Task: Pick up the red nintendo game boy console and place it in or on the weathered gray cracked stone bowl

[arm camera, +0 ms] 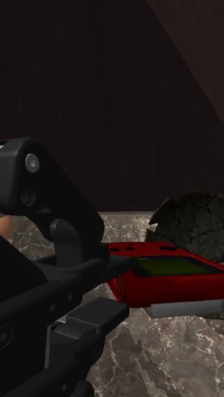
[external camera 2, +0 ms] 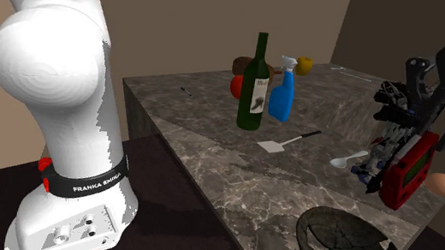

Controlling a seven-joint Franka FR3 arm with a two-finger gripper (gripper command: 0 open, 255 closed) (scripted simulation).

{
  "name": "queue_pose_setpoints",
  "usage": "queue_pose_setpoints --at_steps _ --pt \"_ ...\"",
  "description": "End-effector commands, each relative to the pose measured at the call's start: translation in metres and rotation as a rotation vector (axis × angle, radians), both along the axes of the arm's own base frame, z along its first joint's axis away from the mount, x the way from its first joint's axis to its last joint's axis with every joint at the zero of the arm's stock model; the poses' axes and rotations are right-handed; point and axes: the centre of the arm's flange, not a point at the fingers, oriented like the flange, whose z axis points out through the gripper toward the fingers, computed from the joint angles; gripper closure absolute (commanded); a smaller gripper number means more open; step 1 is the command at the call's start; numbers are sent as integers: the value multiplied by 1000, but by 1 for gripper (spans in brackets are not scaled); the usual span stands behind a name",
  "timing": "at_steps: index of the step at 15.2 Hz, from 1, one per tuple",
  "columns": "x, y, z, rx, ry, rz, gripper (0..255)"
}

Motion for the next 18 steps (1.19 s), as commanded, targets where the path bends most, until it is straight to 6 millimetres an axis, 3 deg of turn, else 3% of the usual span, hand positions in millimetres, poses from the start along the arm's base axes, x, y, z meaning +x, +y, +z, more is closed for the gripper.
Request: queue_pose_setpoints --at_steps 1,18 --pt "0 0 -10 0 -1 0 255" --pt "0 0 -99 0 -1 0 255"
